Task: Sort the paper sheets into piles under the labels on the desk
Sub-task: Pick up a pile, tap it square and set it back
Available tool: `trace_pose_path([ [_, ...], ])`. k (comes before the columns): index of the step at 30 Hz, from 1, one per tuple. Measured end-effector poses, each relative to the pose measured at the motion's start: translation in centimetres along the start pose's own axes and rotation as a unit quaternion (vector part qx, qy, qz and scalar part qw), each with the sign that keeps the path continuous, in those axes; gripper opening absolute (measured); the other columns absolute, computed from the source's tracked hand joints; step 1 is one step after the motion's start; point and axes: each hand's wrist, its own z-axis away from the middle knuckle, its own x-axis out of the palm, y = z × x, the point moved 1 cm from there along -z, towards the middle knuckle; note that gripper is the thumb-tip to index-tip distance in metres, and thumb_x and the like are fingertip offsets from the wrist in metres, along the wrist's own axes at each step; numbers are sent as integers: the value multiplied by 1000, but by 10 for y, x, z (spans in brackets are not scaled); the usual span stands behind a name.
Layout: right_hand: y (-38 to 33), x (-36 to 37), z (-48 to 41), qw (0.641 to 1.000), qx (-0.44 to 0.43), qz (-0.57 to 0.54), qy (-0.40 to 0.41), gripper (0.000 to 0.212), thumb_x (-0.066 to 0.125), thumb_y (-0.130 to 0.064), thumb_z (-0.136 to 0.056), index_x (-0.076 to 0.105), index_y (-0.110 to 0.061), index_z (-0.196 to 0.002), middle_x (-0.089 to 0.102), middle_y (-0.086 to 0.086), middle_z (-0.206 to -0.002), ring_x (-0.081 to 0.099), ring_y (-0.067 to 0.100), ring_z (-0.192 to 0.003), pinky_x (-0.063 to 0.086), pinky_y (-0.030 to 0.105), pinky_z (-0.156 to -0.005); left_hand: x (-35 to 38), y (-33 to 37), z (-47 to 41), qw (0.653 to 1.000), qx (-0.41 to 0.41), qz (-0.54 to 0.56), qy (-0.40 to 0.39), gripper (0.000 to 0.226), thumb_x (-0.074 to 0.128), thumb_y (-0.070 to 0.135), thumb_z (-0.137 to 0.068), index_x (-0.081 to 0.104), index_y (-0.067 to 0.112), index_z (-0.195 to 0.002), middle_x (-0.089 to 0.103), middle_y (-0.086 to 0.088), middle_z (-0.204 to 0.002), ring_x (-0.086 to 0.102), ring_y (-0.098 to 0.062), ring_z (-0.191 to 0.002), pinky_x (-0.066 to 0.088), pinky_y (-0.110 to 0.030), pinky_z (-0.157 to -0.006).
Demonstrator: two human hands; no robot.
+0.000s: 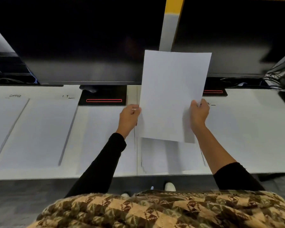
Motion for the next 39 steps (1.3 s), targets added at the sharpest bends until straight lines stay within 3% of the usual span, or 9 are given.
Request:
trace_pose_path([
  [3,18,-45,-31,999,21,45,17,19,40,-8,-93,58,-10,-96,51,-2,-91,48,12,-80,39,27,-80,52,-11,1,989,-21,-124,-76,32,49,21,-96,57,7,-123,60,-9,-122,61,-22,-100,47,-24,-82],
  [6,42,-91,-68,994,50,98,13,21,38,-10,-93,54,-13,-107,46,1,-99,45,15,-91,34,26,-82,103,-29,6,939,-16,-302,-164,41,49,28,-94,47,20,-135,44,-6,-143,41,-27,-131,35,-37,-108],
  [10,72,-145,-111,976,95,195,-13,10,39,-11,-91,48,-6,-92,51,15,-94,53,27,-92,39,31,-79,149,-46,16,841,-61,-492,-214,72,52,50,-88,14,34,-148,2,-5,-158,6,-34,-144,15,-56,-114],
  [12,81,-162,-124,966,112,229,-37,28,41,-11,-91,52,4,-112,57,23,-115,54,36,-112,42,37,-91,158,-52,18,825,-83,-522,-198,83,55,58,-82,9,37,-148,-6,-2,-158,-1,-34,-145,15,-58,-112],
  [15,91,-179,-132,953,131,264,-72,50,41,-20,-91,40,2,-136,43,24,-140,42,37,-128,34,39,-106,162,-54,17,828,-96,-524,-171,89,61,60,-76,11,39,-147,-8,0,-158,-2,-32,-146,17,-58,-110],
  [23,121,-192,-136,918,171,343,-102,45,49,-14,-86,45,-12,-130,59,16,-123,57,36,-109,44,46,-98,165,-52,16,837,-120,-514,-146,91,68,54,-73,15,40,-146,-5,3,-159,-1,-30,-146,19,-59,-110],
  [30,121,-186,-140,888,156,429,-50,49,49,-10,-87,36,-19,-135,44,17,-133,40,36,-123,31,47,-100,164,-53,17,837,-112,-516,-145,89,66,55,-75,14,40,-146,-6,2,-159,-2,-30,-146,18,-57,-111],
  [35,105,-151,-123,898,79,431,-43,47,51,-9,-86,42,-21,-130,44,14,-132,40,34,-119,32,46,-97,160,-61,20,824,-92,-535,-162,83,52,60,-83,5,38,-149,-13,0,-159,-8,-30,-146,11,-57,-113],
  [39,86,-95,-89,916,-20,378,-131,38,52,-9,-88,50,-20,-124,48,11,-129,42,30,-118,33,42,-96,146,-70,24,824,-58,-543,-150,67,37,56,-92,9,35,-149,-9,-2,-159,-4,-28,-147,10,-54,-115],
])
